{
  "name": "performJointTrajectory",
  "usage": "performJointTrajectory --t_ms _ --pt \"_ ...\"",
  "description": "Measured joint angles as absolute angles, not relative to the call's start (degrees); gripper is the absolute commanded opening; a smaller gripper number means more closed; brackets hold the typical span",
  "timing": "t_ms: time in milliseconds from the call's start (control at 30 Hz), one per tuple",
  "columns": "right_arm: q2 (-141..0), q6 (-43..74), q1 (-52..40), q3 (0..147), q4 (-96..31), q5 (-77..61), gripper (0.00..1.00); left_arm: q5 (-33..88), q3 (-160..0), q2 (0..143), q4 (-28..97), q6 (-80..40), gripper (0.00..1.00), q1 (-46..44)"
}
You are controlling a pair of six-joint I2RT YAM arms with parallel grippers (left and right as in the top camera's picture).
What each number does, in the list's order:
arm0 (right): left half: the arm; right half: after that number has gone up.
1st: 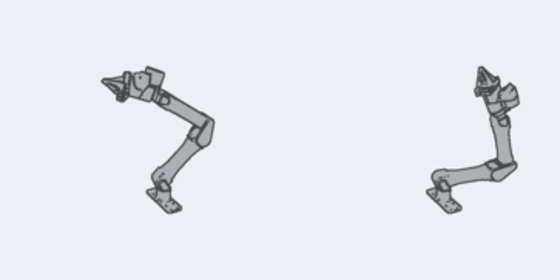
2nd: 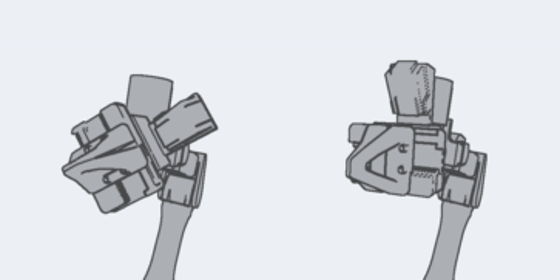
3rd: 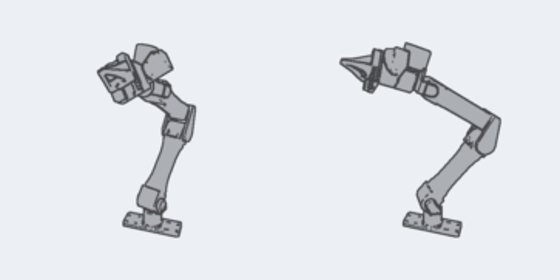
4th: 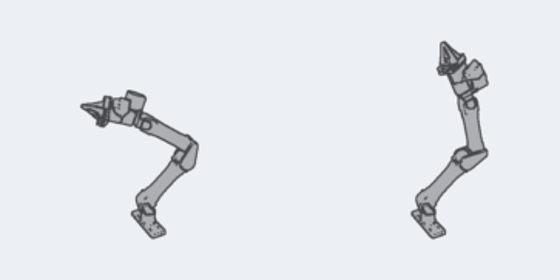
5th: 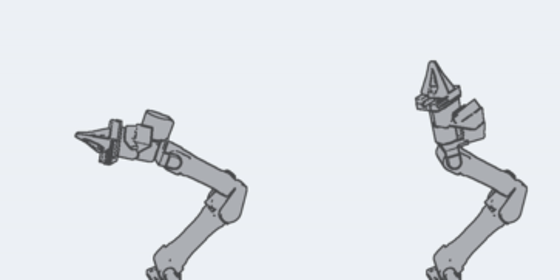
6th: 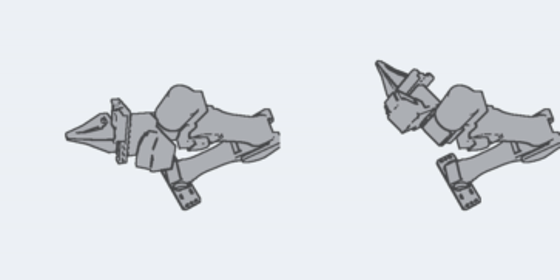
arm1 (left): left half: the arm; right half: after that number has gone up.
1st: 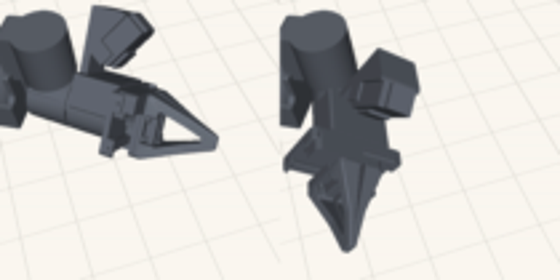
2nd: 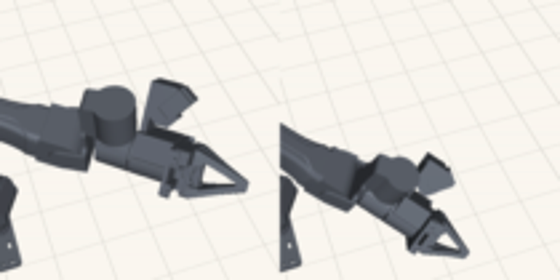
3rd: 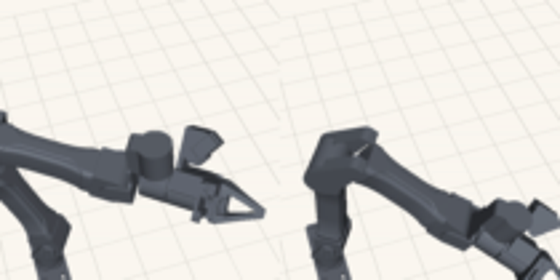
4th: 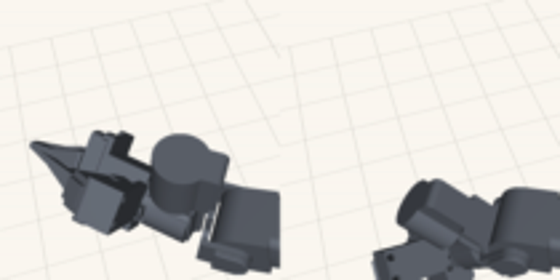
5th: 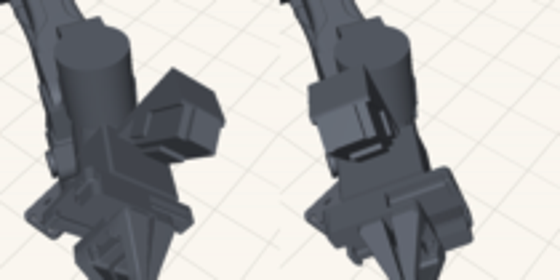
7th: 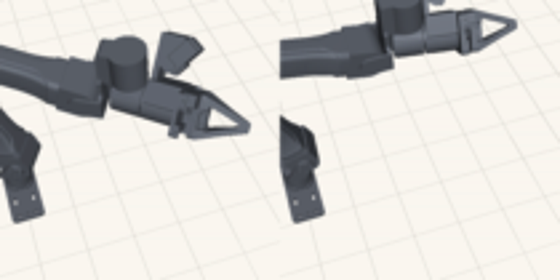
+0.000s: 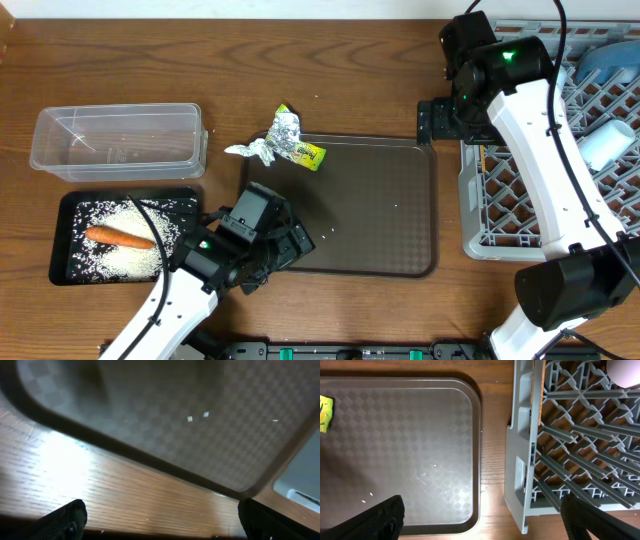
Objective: Sort waste into correct bins and load items into the dishwasher rack
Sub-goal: 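Release the carrot and move the left gripper back toward the brown tray, then lower the left gripper onto the foil wrapper and close on it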
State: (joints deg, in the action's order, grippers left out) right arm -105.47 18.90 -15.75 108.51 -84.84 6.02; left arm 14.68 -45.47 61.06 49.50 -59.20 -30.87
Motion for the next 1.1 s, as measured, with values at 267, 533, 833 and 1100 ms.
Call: performJointTrajectory --t_ms 267,533,833,1100 --pt "-105.47 18.9 -15.75 108.51 -84.86 6.02 0.99 13.17 -62.74 71.46 61.43 -52.8 0.98 -30.83" --pt "-105.47 18.92 -15.75 108.47 -84.82 6.02 0.99 7.29 -79.99 89.19 73.52 -46.37 0.98 -26.41" --pt "-105.47 18.9 -15.75 108.47 -84.82 6.02 0.99 5.76 -81.52 92.55 61.21 -45.28 0.98 -15.68" --pt "-105.47 18.92 -15.75 108.47 -84.82 6.02 0.99 5.82 -81.52 93.89 51.33 -49.89 0.98 -16.03"
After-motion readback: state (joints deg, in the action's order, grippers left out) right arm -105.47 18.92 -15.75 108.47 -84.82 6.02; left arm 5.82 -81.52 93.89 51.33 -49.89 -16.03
